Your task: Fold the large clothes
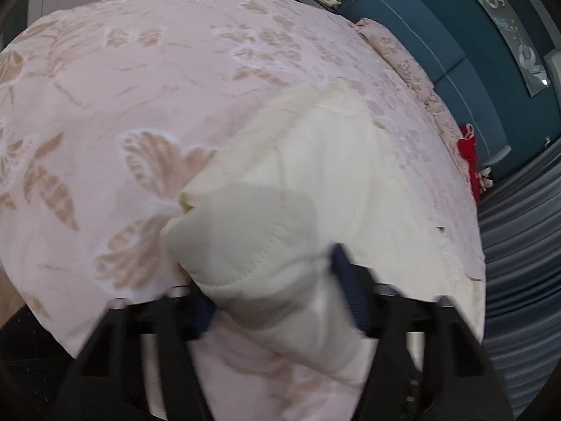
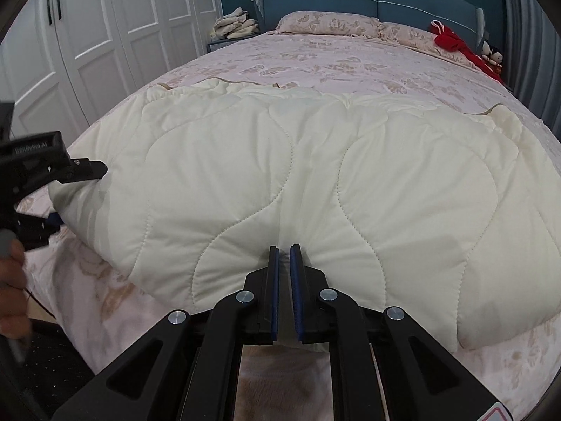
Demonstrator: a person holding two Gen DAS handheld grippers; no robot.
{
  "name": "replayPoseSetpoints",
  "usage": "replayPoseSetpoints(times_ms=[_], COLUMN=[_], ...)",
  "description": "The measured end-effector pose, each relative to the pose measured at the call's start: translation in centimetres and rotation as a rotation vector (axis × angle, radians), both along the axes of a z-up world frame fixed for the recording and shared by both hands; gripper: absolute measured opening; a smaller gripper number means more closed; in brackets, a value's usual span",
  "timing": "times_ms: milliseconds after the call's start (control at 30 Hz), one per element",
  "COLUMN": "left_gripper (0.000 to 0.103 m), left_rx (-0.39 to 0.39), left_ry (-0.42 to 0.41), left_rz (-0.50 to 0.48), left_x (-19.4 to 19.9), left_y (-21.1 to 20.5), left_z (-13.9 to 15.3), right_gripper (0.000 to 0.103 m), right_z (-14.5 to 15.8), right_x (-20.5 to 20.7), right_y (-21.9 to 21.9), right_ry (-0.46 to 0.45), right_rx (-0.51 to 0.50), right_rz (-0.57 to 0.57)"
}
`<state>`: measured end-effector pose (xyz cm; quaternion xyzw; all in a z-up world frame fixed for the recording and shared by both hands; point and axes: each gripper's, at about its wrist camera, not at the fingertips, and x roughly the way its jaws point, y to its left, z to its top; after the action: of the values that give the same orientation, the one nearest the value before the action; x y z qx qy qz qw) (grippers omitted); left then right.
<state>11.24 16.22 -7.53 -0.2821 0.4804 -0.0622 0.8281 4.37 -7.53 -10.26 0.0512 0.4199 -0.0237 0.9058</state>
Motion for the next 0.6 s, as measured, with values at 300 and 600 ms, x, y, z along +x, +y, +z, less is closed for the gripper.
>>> replayPoseSetpoints(times_ms=[300, 600], left_gripper=[0.017, 0.016], left_rx=[0.083, 0.174], left_ry=[-0.237, -0.372], left_rz=[-0.152, -0.337], left_x=[-3.5, -8.5], left_y=[-6.0, -16.8], left_z=[11.5, 16.9], right_gripper=[0.004, 0.0], right_z=[3.7, 2.4], right_x=[-3.2, -4.8], right_y=[-2.3, -5.4], right_ry=[-0.031, 0.006], right_rx=[0.08, 0.174], right_rz=[-0.053, -0.061])
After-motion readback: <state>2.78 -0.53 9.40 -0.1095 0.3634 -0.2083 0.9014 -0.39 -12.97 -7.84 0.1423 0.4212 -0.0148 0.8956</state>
